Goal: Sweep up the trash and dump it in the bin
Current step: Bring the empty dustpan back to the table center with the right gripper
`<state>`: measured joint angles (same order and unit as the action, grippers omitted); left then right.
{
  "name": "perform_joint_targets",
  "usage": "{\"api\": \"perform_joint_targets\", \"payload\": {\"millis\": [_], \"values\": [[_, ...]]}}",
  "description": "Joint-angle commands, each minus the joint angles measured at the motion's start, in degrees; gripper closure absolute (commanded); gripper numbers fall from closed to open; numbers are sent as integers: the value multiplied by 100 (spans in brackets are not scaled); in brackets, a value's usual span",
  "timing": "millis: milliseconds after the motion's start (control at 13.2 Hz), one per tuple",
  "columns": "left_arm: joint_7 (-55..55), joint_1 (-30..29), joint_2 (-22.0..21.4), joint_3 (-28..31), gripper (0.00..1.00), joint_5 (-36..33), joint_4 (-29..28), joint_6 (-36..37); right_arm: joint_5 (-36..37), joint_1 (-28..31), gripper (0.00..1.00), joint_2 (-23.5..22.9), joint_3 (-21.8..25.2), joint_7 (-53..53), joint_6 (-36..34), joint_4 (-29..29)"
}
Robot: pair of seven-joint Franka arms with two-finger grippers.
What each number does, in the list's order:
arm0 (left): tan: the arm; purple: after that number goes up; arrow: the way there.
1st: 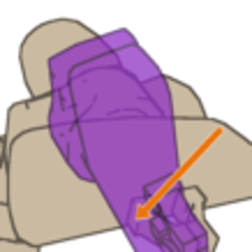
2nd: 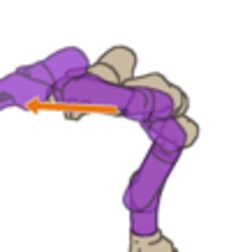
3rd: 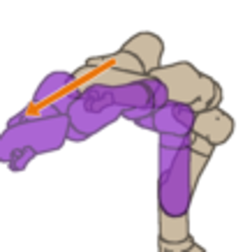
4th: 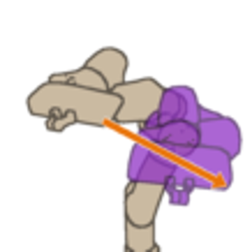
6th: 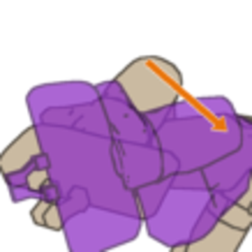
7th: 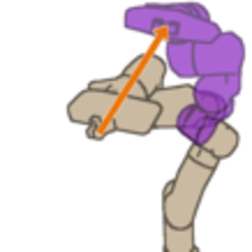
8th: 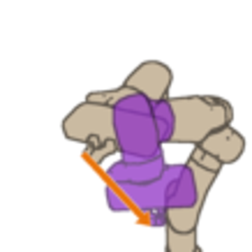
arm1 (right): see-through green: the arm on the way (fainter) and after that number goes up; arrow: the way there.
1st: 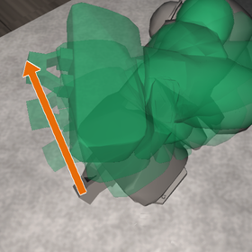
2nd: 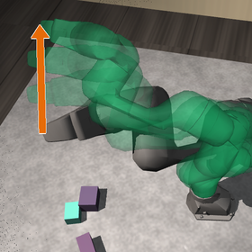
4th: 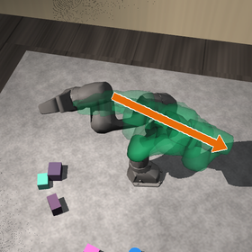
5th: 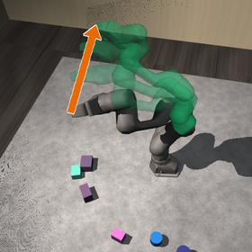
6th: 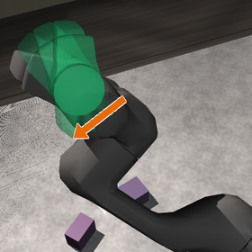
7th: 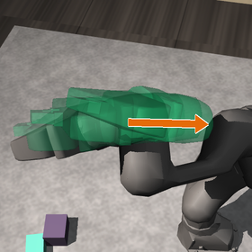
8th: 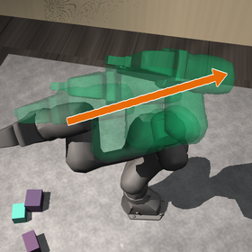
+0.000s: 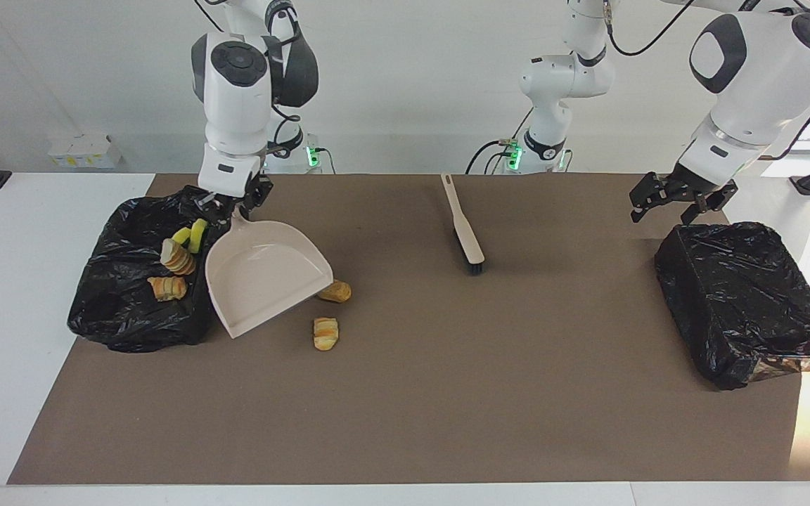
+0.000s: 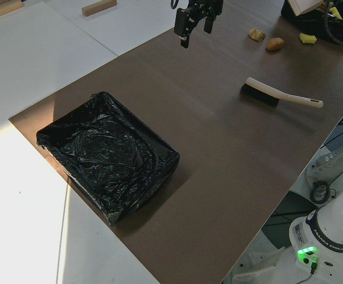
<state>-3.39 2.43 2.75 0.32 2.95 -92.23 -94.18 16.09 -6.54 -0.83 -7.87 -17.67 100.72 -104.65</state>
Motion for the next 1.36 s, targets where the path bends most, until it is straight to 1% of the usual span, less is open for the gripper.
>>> {"api": "perform_joint_targets", "payload": {"millis": [0, 76, 227, 303, 379, 454, 606, 682, 757, 833, 909, 1060, 1287], "values": [[32, -93, 59, -58, 0, -75, 126, 40, -499, -137, 100, -907, 22, 963, -87, 1014], [32, -93, 59, -49, 0, -75, 126, 31, -606, -241, 100, -1067, 31, 1150, -123, 1348], [32, -93, 59, -58, 0, -84, 126, 40, -607, -383, 100, -1445, 31, 1449, -44, 1596], [32, -93, 59, -58, 0, -75, 126, 40, -616, -470, 100, -1655, 13, 1938, 43, 1771], [40, -93, 59, -58, 0, -75, 126, 57, -616, -784, 100, -2049, 4, 2404, -60, 2295], [41, -93, 59, -58, 0, -84, 126, 49, -624, -927, 100, -2410, -4, 2818, -183, 2753], [41, -84, 59, -49, 0, -84, 126, 49, -843, -1303, 100, -2807, -4, 3679, -141, 3186], [41, -84, 59, -58, 0, -84, 126, 40, -896, -1436, 100, -2887, -4, 4005, -97, 3240], [49, -84, 59, -58, 0, -84, 126, 40, -975, -1586, 100, -2992, -13, 4330, 112, 3249], [41, -84, 50, -58, 0, -84, 126, 40, -1115, -1718, 100, -3159, -22, 4612, 393, 3258], [41, -93, 50, -49, 0, -84, 126, 40, -1151, -1867, 100, -3404, -48, 4919, 587, 3389], [41, -93, 50, -49, 0, -84, 135, 40, -1152, -2201, 100, -3861, -40, 5203, 729, 3801], [23, -93, 50, -49, 0, -84, 144, 14, -1161, -2500, 100, -4205, -57, 5546, 975, 3917]]}}
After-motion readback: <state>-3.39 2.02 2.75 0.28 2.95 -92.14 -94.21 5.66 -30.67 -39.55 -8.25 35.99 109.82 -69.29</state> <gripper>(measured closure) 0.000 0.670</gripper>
